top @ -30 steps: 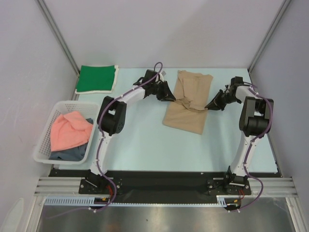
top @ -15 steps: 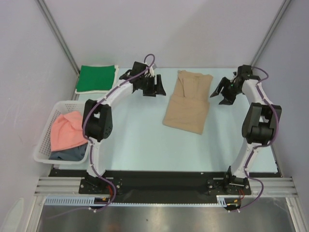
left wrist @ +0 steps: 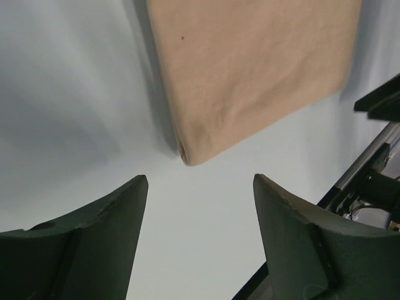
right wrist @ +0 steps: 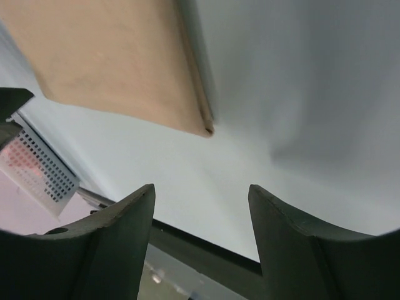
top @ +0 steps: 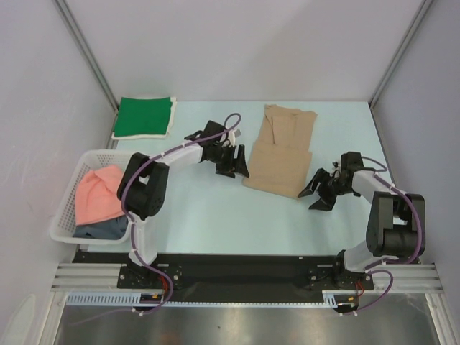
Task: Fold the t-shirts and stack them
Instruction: Fold the tshirt
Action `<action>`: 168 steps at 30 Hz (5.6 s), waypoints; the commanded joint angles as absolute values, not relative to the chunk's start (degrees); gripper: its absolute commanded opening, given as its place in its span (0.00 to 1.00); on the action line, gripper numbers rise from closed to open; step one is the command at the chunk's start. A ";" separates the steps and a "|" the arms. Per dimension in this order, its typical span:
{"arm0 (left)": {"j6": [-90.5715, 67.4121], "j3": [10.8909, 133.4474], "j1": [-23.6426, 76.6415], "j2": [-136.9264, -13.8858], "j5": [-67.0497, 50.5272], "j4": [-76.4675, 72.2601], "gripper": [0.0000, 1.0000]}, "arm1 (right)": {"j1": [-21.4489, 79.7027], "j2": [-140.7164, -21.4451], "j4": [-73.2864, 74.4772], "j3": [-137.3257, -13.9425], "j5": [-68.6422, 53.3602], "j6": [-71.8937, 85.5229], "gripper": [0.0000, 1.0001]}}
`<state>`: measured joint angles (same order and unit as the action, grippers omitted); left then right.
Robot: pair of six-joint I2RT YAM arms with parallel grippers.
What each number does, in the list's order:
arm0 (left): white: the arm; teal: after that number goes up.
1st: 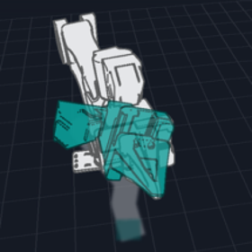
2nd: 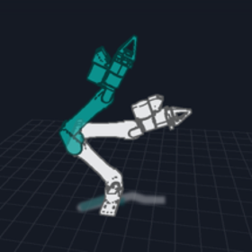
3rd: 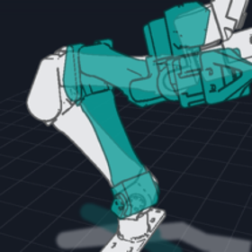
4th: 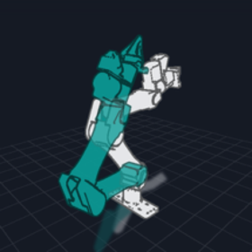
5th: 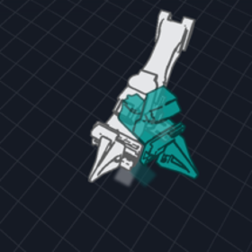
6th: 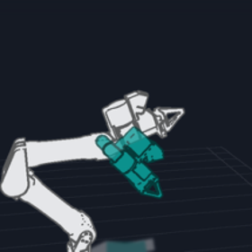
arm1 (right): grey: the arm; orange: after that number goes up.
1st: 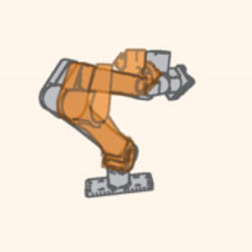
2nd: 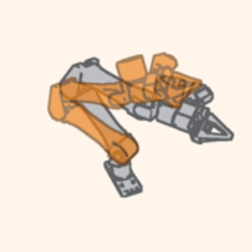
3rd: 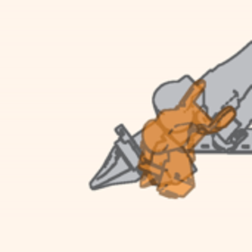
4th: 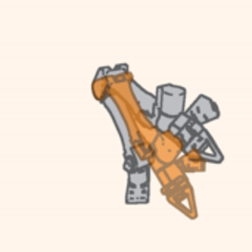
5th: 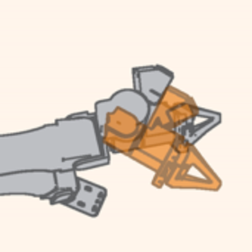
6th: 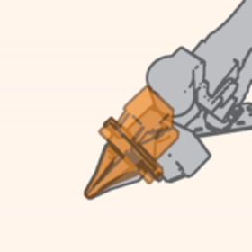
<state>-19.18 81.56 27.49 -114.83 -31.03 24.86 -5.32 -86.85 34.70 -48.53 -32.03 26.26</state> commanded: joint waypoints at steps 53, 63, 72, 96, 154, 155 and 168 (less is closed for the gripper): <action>-88.94 51.77 33.13 -108.98 -8.88 -11.69 0.50 | 9.14 -74.88 -6.68 -18.72 -1.58 86.48 0.48; -89.47 52.56 33.13 -112.23 -11.07 -15.99 0.30 | 9.14 -75.85 -6.68 -18.63 -0.53 87.10 0.44; -85.08 51.68 32.96 -110.75 -12.30 -15.12 0.00 | 8.88 -76.11 -4.49 -19.77 -2.81 80.61 0.00; -82.00 22.06 42.27 -73.49 -8.88 -3.70 0.00 | 27.23 -31.74 42.79 -15.03 -3.43 76.54 0.00; -54.84 103.26 25.84 -125.24 -20.13 10.72 0.00 | -3.51 -108.19 24.97 -81.21 -29.97 42.09 0.00; -54.93 103.62 25.58 -125.77 -20.65 10.03 0.00 | -3.60 -108.63 24.61 -81.38 -29.88 42.27 0.00; -56.69 111.01 23.55 -134.47 -26.63 8.09 0.00 | -4.75 -114.34 24.43 -86.57 -30.32 42.63 0.00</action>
<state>-55.61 108.57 24.34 -134.67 -24.80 10.76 -4.51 -113.40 25.76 -83.40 -29.19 42.39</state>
